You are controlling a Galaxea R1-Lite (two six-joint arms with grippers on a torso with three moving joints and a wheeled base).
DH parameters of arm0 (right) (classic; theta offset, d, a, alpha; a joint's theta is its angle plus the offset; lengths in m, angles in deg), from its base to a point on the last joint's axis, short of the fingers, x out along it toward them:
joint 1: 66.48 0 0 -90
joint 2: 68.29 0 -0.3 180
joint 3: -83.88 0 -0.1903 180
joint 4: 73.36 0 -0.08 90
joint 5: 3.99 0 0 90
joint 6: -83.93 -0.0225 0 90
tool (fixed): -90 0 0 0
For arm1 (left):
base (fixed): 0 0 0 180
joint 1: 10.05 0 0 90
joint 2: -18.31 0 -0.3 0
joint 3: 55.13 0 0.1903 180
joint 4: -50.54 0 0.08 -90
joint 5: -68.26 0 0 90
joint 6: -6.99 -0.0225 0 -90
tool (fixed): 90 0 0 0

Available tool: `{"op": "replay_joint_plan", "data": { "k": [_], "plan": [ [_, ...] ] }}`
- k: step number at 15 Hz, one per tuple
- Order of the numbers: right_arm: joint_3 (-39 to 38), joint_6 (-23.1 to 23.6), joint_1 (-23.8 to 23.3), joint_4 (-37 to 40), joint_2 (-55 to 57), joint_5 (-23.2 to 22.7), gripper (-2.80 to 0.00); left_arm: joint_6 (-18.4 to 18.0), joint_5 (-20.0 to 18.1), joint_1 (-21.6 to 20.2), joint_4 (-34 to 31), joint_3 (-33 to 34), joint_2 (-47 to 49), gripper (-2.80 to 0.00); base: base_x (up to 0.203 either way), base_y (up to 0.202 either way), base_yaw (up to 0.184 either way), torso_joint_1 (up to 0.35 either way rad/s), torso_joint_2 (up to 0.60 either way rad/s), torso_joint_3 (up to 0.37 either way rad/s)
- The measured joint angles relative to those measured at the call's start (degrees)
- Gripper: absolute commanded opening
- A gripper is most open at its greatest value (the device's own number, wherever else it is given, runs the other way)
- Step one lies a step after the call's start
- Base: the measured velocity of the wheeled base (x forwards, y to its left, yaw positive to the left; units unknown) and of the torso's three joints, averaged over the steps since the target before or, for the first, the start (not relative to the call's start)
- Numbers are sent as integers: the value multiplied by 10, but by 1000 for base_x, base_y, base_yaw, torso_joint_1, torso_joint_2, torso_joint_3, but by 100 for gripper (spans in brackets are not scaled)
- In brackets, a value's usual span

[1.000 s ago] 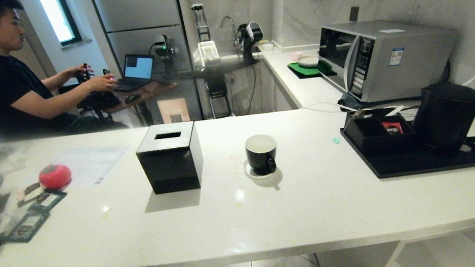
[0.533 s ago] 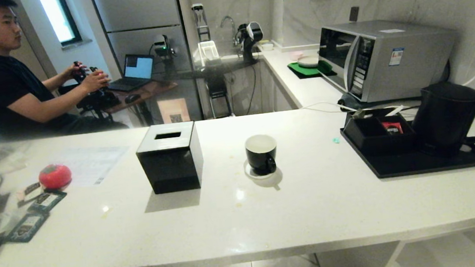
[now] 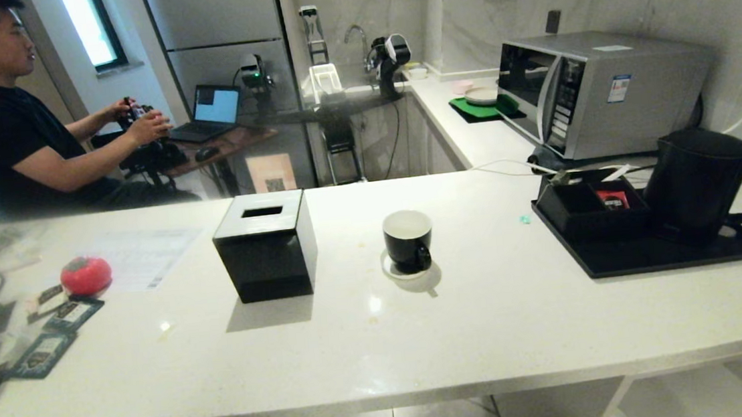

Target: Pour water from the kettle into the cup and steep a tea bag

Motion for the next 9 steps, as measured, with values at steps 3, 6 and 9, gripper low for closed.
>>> {"op": "replay_joint_plan", "data": {
  "k": [3, 6, 9],
  "plan": [
    [0, -3, 0, -98, 102, 1, -280, 0, 0, 0, 0, 0, 0, -280, 0, 0, 0, 0, 0, 0],
    [2, -4, 4, -234, 233, 4, -280, 0, 0, 0, 0, 0, 0, -280, 0, 0, 0, 0, 0, 0],
    [31, -5, -3, -359, 363, 6, -280, 0, 0, 0, 0, 0, 0, -280, 0, 0, 0, 0, 0, 0]
  ]
}}
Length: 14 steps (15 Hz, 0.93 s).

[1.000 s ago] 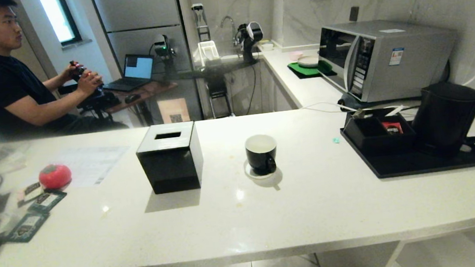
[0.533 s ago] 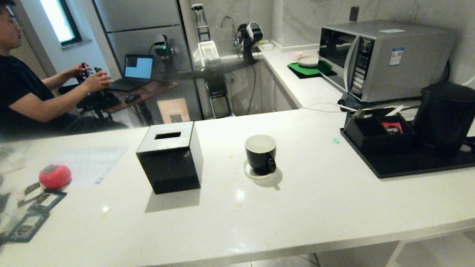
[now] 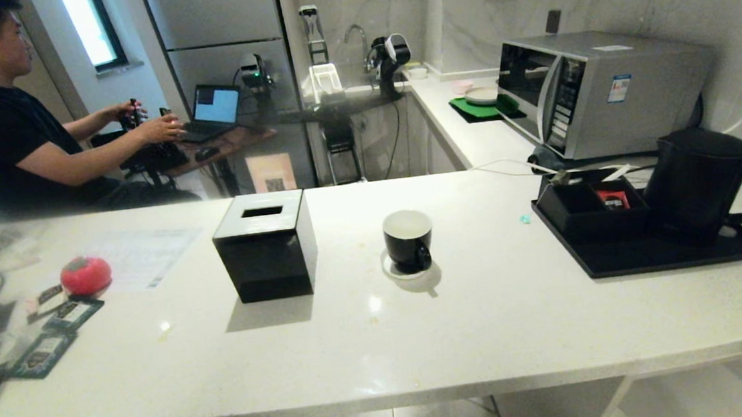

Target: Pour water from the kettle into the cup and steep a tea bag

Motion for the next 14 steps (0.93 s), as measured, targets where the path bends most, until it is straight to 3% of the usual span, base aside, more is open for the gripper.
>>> {"op": "replay_joint_plan", "data": {
  "k": [11, 14],
  "plan": [
    [189, -22, -13, -131, 324, -7, -280, 0, 0, 0, 0, 0, 0, -280, 0, 0, 0, 0, 0, 0],
    [266, -25, -11, -101, 395, -11, -280, 0, 0, 0, 0, 0, 0, -280, 0, 0, 0, 0, 0, 0]
  ]
}}
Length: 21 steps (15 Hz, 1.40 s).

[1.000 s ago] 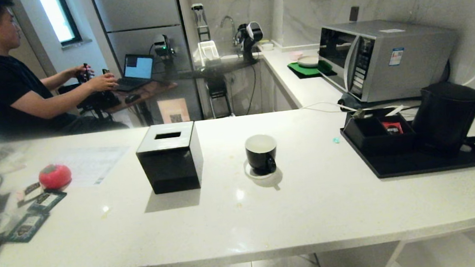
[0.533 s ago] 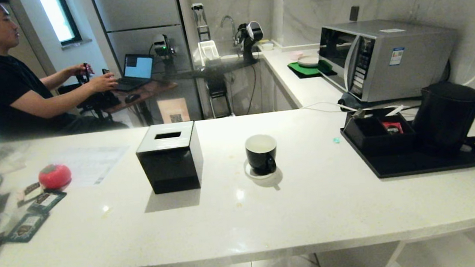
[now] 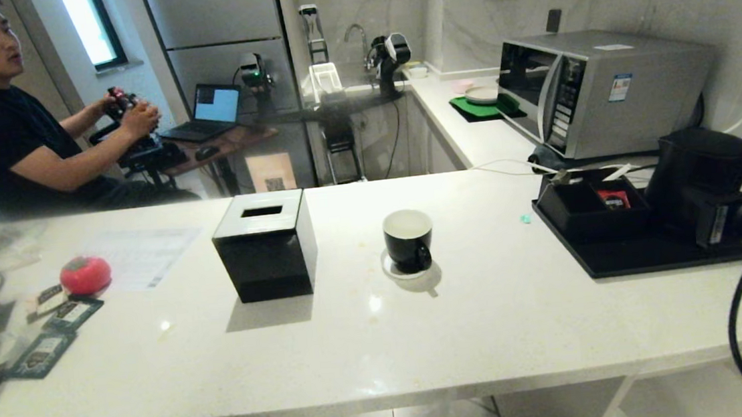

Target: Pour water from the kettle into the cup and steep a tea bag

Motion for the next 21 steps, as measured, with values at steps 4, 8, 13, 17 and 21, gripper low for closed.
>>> {"op": "replay_joint_plan", "data": {
  "k": [4, 8, 13, 17, 21],
  "plan": [
    [116, 0, 0, 60, 72, -1, -280, 0, 0, 0, 0, 0, 0, -280, 0, 0, 0, 0, 0, 0],
    [252, 0, -1, 146, 136, -1, -280, 0, 0, 0, 0, 0, 0, -280, 0, 0, 0, 0, 0, 0],
    [372, -11, 0, 258, 200, 1, -280, 0, 0, 0, 0, 0, 0, -280, 0, 0, 0, 0, 0, 0],
    [442, -62, 9, 333, 234, 4, -280, 0, 0, 0, 0, 0, 0, -280, 0, 0, 0, 0, 0, 0],
    [504, -74, 11, 341, 273, 4, -280, 0, 0, 0, 0, 0, 0, -280, 0, 0, 0, 0, 0, 0]
  ]
}}
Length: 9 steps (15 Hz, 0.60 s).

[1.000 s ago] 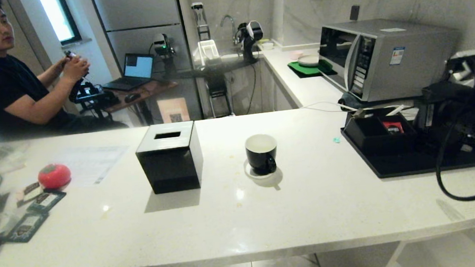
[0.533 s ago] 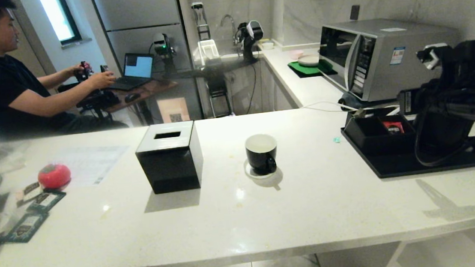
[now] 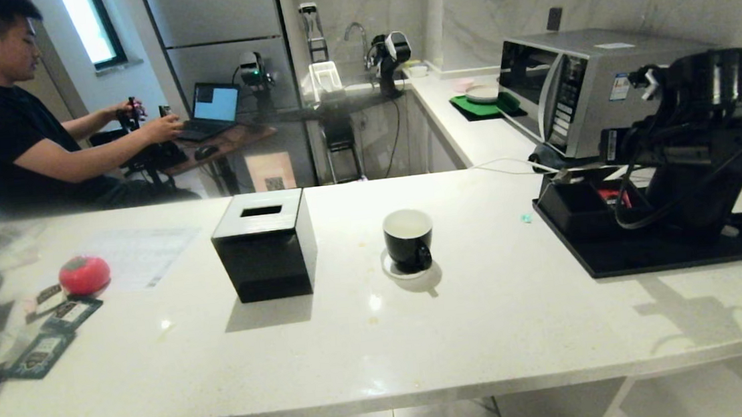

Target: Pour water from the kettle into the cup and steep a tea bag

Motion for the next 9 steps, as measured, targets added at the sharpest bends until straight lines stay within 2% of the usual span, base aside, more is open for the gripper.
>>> {"op": "replay_joint_plan", "data": {
  "k": [9],
  "plan": [
    [30, 1, 0, -1, 49, 0, -280, 0, 0, 0, 0, 0, 0, -280, 0, 0, 0, 0, 0, 0]
  ]
}}
